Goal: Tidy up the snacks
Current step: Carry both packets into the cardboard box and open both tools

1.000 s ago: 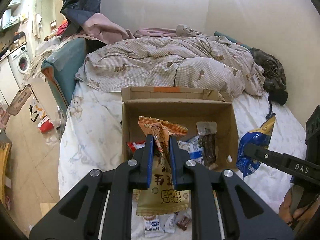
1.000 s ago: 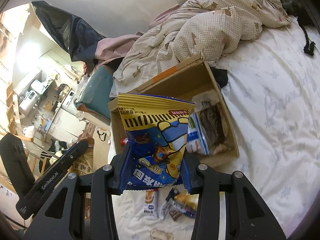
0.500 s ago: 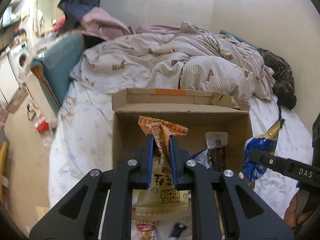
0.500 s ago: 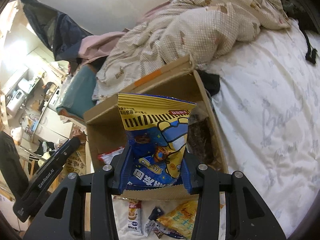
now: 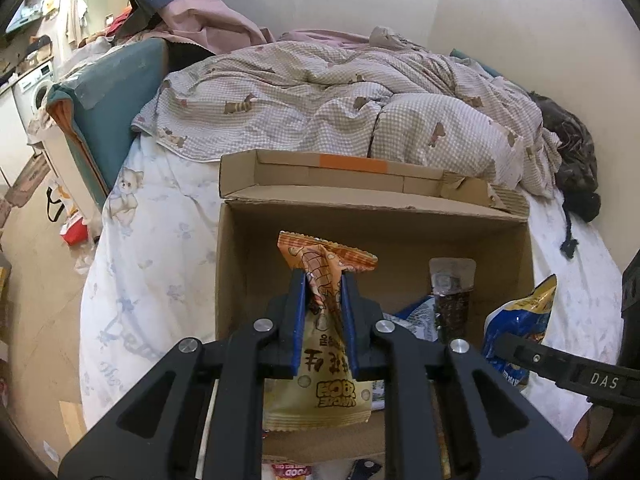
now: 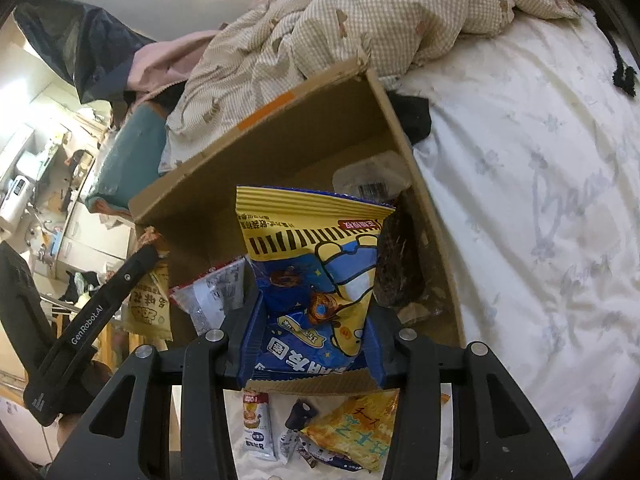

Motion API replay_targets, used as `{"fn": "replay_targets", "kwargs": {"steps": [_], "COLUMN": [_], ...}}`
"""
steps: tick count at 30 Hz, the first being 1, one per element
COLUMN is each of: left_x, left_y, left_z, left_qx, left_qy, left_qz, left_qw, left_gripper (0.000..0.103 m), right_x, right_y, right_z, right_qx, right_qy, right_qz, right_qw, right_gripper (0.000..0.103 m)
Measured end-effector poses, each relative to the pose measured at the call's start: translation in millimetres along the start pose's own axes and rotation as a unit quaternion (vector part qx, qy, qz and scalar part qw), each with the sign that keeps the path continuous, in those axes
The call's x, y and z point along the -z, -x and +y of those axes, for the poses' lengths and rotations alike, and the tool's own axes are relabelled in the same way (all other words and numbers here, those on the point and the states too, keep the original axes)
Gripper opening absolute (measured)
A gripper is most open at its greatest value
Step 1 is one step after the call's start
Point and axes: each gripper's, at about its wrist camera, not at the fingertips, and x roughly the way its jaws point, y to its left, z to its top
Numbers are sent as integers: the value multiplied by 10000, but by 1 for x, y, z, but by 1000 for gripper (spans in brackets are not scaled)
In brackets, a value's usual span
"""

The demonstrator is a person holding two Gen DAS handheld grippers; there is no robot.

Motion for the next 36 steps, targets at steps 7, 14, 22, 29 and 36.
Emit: {"fn": "replay_targets", "kwargs": {"steps": [7, 14, 22, 29, 36], "left_x": [0, 0, 3, 3, 2], "left_y": [-1, 1, 13, 28, 36], "left_z": [5, 5, -6, -12, -12], "left_qx": [-80, 21, 8, -71, -116], "left_qy": [68, 146, -123, -195, -265], "left_qz": [29, 47, -139, -444, -577], "left_qw": [9999, 9999, 9998, 9988, 9979], "left_gripper": [18, 20, 22, 76, 89], "right_x": [2, 0, 0, -3, -7], "right_y": [-6, -5, 2, 17, 23], "right_z": [4, 0, 1, 5, 0], "right_qx": [-16, -78, -242, -164, -199], "right_qy": [56, -44, -125, -78, -218], "right_qz": [100, 70, -143, -559, -722], "right_qw": [9999, 9999, 9995, 9983, 9970], "right_gripper": [47, 47, 48, 71, 89]}}
